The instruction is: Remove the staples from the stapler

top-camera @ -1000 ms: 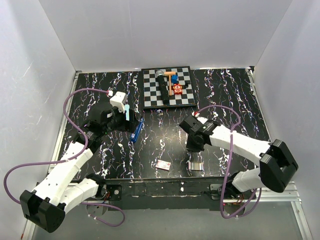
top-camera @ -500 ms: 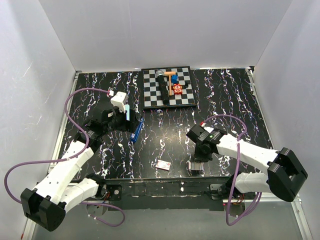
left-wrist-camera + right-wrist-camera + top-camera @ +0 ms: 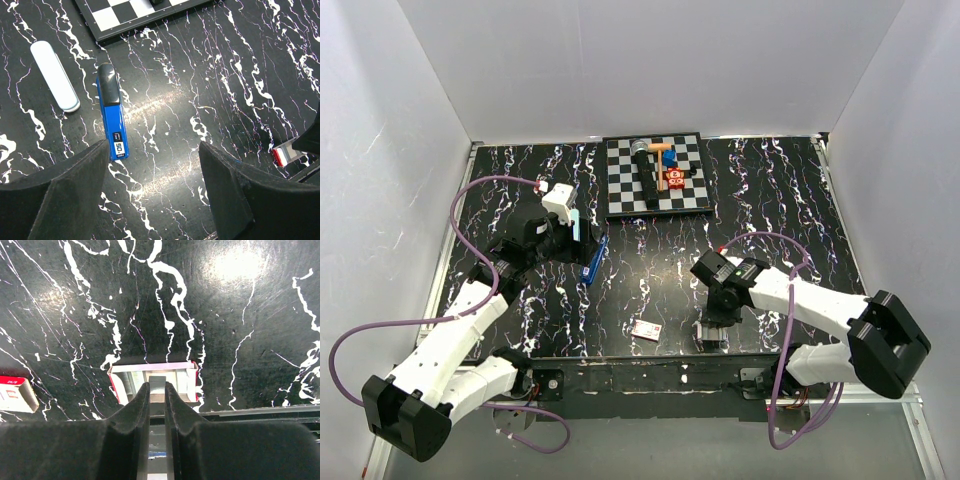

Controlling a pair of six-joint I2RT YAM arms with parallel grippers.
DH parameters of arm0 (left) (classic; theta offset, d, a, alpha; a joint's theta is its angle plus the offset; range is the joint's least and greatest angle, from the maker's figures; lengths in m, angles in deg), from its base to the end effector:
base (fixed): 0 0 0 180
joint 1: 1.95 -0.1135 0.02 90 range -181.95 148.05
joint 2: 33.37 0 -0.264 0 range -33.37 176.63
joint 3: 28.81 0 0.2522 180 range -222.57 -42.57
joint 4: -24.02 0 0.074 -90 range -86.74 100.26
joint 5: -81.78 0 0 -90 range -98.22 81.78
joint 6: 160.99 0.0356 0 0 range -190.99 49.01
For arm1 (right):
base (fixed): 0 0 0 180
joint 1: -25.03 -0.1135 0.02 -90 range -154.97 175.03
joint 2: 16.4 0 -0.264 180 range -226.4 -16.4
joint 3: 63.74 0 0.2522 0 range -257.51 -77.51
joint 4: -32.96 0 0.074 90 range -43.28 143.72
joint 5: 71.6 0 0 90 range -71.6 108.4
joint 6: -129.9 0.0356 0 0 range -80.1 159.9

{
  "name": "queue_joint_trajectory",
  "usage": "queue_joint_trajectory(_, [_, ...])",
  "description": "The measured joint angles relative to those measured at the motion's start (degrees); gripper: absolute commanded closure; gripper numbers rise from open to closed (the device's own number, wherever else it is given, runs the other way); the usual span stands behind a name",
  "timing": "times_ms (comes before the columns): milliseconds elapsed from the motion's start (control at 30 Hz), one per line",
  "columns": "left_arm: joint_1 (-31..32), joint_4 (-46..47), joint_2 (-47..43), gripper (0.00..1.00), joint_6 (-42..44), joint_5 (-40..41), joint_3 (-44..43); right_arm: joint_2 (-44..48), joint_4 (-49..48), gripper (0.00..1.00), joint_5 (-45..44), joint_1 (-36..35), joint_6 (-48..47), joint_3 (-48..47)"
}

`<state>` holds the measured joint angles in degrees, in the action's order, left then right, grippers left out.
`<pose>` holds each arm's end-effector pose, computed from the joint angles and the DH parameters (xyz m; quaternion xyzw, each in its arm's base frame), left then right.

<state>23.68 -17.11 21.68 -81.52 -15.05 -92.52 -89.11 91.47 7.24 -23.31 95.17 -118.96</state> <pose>0.1878 -0.0948 0.3092 0.1434 0.8637 -0.1987 0.4404 0.1437 0.1511 0.1841 0.0715 0.9853 0.0356 0.1508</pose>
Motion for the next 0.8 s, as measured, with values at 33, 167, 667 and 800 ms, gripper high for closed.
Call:
queue_joint_trajectory(33, [-0.02,0.0,0.0,0.28,0.0,0.0,0.0,-0.28,-0.02,0.91,0.07,0.0,0.0,0.0])
queue_joint_trajectory(167, [0.0,0.0,0.0,0.28,0.0,-0.02,0.0,-0.87,-0.07,0.91,0.46,-0.02,-0.07,0.0])
queue_joint_trajectory(667, [-0.02,0.0,0.0,0.28,0.0,-0.04,0.0,-1.29,-0.04,0.89,0.83,-0.17,-0.11,0.02])
queue_joint_trajectory(800, [-0.02,0.0,0.0,0.28,0.0,-0.04,0.0,-1.33,-0.04,0.87,0.83,-0.17,-0.09,0.02])
